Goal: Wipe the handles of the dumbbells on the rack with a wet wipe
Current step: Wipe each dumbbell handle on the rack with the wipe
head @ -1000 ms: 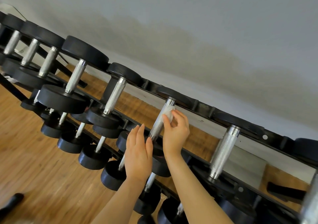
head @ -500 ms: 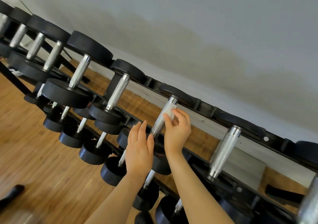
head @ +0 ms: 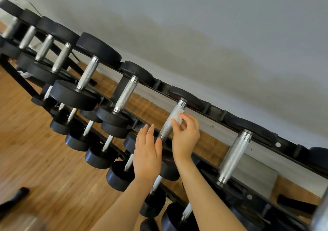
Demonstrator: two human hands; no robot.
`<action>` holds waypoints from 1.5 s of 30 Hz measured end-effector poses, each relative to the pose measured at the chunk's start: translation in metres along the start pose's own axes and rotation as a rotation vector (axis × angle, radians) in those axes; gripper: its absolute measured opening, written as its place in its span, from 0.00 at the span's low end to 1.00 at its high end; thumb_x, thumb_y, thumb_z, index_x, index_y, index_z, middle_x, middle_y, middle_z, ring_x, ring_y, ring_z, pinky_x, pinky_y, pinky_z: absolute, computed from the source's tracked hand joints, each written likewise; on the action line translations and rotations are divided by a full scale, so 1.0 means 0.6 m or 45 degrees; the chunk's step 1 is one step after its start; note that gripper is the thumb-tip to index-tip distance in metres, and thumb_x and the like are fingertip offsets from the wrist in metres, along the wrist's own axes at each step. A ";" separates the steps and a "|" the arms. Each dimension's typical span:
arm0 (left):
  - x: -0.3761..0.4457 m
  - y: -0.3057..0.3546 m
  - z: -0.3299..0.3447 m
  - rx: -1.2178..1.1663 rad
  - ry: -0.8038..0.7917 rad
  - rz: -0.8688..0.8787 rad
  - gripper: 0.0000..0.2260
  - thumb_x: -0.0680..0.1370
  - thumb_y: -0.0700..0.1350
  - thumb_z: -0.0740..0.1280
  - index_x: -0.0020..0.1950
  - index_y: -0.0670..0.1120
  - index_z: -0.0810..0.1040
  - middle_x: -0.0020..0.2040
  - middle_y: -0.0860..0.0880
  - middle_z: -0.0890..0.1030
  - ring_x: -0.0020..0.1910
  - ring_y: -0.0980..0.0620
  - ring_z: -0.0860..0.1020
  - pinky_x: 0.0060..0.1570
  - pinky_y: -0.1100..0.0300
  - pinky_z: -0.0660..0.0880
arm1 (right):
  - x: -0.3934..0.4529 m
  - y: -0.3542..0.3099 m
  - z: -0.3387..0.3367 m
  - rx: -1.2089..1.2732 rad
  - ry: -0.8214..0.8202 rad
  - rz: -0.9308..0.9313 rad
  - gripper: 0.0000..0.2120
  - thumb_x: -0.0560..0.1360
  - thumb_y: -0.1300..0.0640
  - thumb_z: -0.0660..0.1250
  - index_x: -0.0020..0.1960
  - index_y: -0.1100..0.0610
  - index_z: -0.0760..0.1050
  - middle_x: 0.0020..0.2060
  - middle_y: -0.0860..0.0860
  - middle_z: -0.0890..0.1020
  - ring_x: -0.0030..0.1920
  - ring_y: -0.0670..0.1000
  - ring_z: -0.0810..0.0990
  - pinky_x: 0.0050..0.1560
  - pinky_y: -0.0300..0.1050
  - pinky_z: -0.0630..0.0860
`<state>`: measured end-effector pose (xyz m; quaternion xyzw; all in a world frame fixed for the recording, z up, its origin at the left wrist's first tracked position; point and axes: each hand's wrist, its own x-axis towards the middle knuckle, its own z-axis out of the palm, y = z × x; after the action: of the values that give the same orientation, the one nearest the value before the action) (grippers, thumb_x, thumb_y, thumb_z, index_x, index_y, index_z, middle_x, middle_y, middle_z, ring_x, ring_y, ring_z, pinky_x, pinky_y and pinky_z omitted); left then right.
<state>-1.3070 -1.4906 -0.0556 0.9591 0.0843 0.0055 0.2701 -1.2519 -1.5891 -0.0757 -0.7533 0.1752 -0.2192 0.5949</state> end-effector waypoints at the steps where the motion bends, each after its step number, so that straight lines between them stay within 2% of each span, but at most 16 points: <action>1: -0.001 0.000 0.002 -0.008 0.012 -0.005 0.31 0.80 0.61 0.43 0.79 0.49 0.59 0.79 0.50 0.58 0.79 0.52 0.53 0.73 0.56 0.54 | -0.001 0.000 -0.004 -0.038 -0.023 -0.029 0.15 0.73 0.60 0.73 0.59 0.60 0.79 0.57 0.52 0.78 0.53 0.47 0.79 0.48 0.34 0.78; 4: -0.005 0.003 0.009 -0.032 0.054 -0.009 0.30 0.81 0.60 0.45 0.79 0.48 0.60 0.80 0.50 0.57 0.79 0.51 0.54 0.73 0.56 0.54 | 0.009 -0.001 -0.017 -0.196 -0.123 -0.180 0.15 0.74 0.60 0.72 0.59 0.60 0.79 0.56 0.52 0.79 0.55 0.49 0.78 0.51 0.41 0.79; 6: -0.007 0.006 0.010 -0.054 0.068 -0.019 0.30 0.80 0.61 0.44 0.79 0.48 0.61 0.80 0.50 0.58 0.79 0.51 0.54 0.75 0.53 0.56 | 0.025 -0.005 -0.025 -0.333 -0.228 -0.336 0.15 0.74 0.59 0.72 0.60 0.60 0.79 0.57 0.53 0.80 0.57 0.50 0.77 0.52 0.42 0.79; 11: -0.007 0.006 0.010 -0.043 0.066 -0.024 0.31 0.80 0.61 0.43 0.78 0.48 0.61 0.79 0.49 0.59 0.79 0.50 0.55 0.76 0.50 0.57 | 0.079 -0.013 -0.045 -0.715 -0.454 -0.763 0.13 0.72 0.60 0.73 0.55 0.61 0.81 0.52 0.55 0.82 0.51 0.54 0.79 0.42 0.43 0.80; 14: -0.008 0.008 0.009 -0.055 0.063 -0.032 0.31 0.80 0.60 0.44 0.78 0.47 0.62 0.79 0.49 0.60 0.79 0.50 0.54 0.76 0.54 0.53 | 0.085 -0.008 -0.053 -0.770 -0.564 -0.939 0.13 0.73 0.56 0.68 0.54 0.61 0.81 0.51 0.54 0.82 0.49 0.53 0.78 0.43 0.42 0.79; 17: -0.008 0.007 0.008 -0.096 0.059 -0.034 0.31 0.80 0.60 0.45 0.78 0.47 0.63 0.79 0.49 0.60 0.79 0.50 0.55 0.77 0.50 0.55 | 0.090 -0.003 -0.059 -0.791 -0.645 -1.112 0.13 0.73 0.56 0.66 0.53 0.61 0.81 0.51 0.54 0.82 0.49 0.53 0.78 0.44 0.44 0.80; 21: -0.005 0.003 0.009 -0.123 0.058 -0.035 0.29 0.80 0.61 0.46 0.78 0.49 0.63 0.79 0.51 0.60 0.79 0.51 0.55 0.76 0.48 0.58 | 0.105 0.001 -0.059 -0.874 -0.560 -1.155 0.14 0.73 0.56 0.67 0.56 0.61 0.81 0.54 0.55 0.82 0.55 0.55 0.77 0.51 0.50 0.78; 25: -0.005 0.002 0.012 -0.115 0.079 -0.034 0.29 0.80 0.61 0.45 0.78 0.50 0.63 0.79 0.52 0.61 0.79 0.51 0.56 0.76 0.51 0.58 | 0.088 0.021 -0.061 -0.802 -0.792 -1.263 0.19 0.70 0.59 0.72 0.60 0.63 0.78 0.58 0.57 0.81 0.61 0.56 0.77 0.59 0.51 0.78; 27: -0.004 0.003 0.012 -0.105 0.058 -0.043 0.30 0.80 0.61 0.44 0.78 0.51 0.61 0.79 0.52 0.59 0.79 0.52 0.54 0.77 0.52 0.56 | 0.094 0.023 -0.066 -0.796 -0.851 -1.319 0.19 0.70 0.60 0.73 0.60 0.63 0.78 0.58 0.57 0.81 0.61 0.56 0.77 0.59 0.50 0.78; 30: -0.004 0.003 0.012 -0.104 0.045 -0.055 0.30 0.80 0.62 0.44 0.79 0.52 0.60 0.79 0.54 0.58 0.79 0.53 0.52 0.76 0.56 0.52 | 0.107 0.018 -0.066 -0.767 -0.754 -1.318 0.16 0.72 0.60 0.69 0.58 0.64 0.79 0.56 0.57 0.82 0.58 0.57 0.77 0.57 0.50 0.78; 36: -0.003 -0.003 0.018 -0.121 0.074 -0.036 0.28 0.81 0.60 0.46 0.78 0.51 0.62 0.79 0.53 0.60 0.79 0.52 0.54 0.74 0.56 0.54 | 0.116 0.009 -0.063 -0.797 -0.810 -1.491 0.13 0.77 0.57 0.64 0.58 0.62 0.80 0.54 0.54 0.82 0.56 0.55 0.78 0.53 0.50 0.78; 38: -0.003 -0.004 0.020 -0.116 0.075 -0.032 0.27 0.82 0.60 0.47 0.78 0.51 0.61 0.79 0.53 0.60 0.79 0.53 0.53 0.74 0.57 0.52 | 0.134 0.000 -0.063 -0.833 -0.820 -1.547 0.14 0.77 0.56 0.63 0.56 0.61 0.81 0.53 0.53 0.83 0.55 0.54 0.78 0.55 0.50 0.76; 41: -0.004 -0.003 0.020 -0.121 0.080 -0.030 0.27 0.82 0.60 0.47 0.79 0.51 0.61 0.79 0.53 0.59 0.79 0.52 0.52 0.73 0.59 0.50 | 0.139 -0.008 -0.059 -0.839 -0.857 -1.507 0.12 0.76 0.57 0.67 0.55 0.61 0.81 0.52 0.54 0.83 0.55 0.54 0.79 0.58 0.50 0.76; 45: -0.007 -0.003 0.019 -0.106 0.085 -0.029 0.27 0.82 0.59 0.47 0.79 0.50 0.61 0.79 0.52 0.59 0.79 0.52 0.53 0.73 0.58 0.51 | 0.130 -0.011 -0.053 -0.838 -1.021 -1.587 0.13 0.70 0.60 0.75 0.54 0.61 0.81 0.51 0.54 0.83 0.53 0.55 0.80 0.54 0.50 0.78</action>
<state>-1.3107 -1.4958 -0.0661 0.9453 0.1041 0.0379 0.3068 -1.2034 -1.6543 -0.0536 -0.8701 -0.4477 -0.1608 0.1289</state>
